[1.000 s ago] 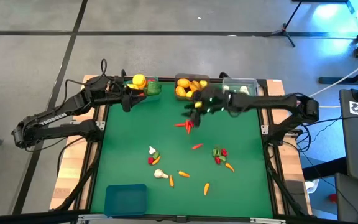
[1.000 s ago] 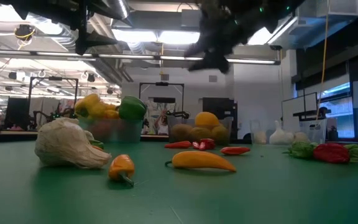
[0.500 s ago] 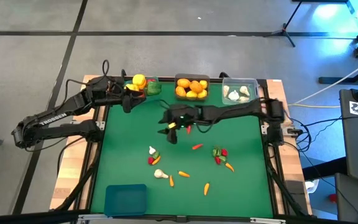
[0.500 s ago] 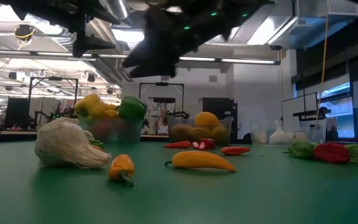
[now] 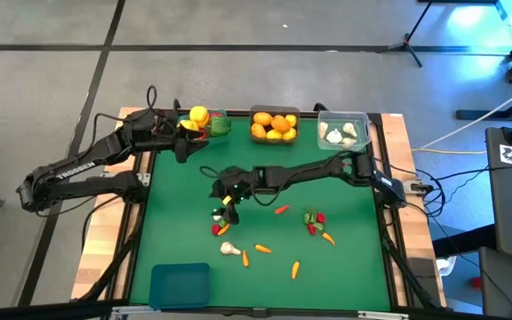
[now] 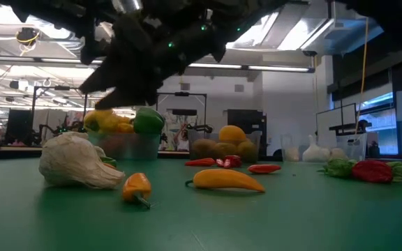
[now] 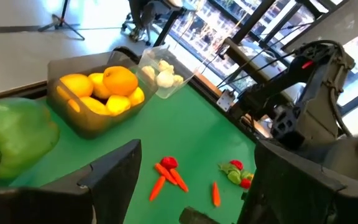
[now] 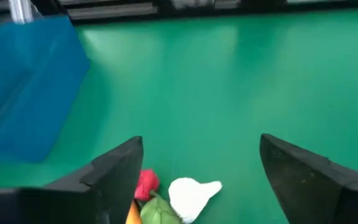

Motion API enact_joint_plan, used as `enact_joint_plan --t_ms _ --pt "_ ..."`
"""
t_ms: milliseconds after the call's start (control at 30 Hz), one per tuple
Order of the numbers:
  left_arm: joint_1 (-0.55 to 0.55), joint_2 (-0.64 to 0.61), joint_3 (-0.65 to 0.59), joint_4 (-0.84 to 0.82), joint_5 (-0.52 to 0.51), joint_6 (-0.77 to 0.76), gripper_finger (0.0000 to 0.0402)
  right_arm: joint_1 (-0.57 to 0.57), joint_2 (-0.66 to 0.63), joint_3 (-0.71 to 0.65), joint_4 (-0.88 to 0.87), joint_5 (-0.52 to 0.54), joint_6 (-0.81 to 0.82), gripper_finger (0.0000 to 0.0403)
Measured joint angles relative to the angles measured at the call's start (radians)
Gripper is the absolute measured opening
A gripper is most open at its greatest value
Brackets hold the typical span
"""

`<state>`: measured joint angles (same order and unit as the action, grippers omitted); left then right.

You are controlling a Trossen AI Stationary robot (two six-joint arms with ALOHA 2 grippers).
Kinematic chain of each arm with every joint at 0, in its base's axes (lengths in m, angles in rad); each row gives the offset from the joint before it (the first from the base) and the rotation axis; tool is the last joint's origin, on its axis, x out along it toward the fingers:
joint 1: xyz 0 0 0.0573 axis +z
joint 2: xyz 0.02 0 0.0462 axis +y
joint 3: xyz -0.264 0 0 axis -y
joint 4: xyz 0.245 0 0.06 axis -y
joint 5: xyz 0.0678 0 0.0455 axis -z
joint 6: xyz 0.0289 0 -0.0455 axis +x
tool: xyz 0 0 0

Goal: Sort produce into baskets
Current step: Put the white garlic into the transparent bin

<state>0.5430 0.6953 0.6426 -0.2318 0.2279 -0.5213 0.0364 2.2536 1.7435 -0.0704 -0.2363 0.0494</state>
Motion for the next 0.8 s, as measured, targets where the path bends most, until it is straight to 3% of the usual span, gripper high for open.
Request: enact_joint_plan --t_ms 167,800 --pt "0.000 -0.006 0.000 -0.028 0.000 0.000 0.0308 0.019 0.041 0.000 0.022 0.018 0.043 0.0335" --pt "0.000 -0.007 0.000 -0.046 0.000 0.001 0.0308 0.026 0.139 0.000 0.078 0.026 0.154 0.0316"
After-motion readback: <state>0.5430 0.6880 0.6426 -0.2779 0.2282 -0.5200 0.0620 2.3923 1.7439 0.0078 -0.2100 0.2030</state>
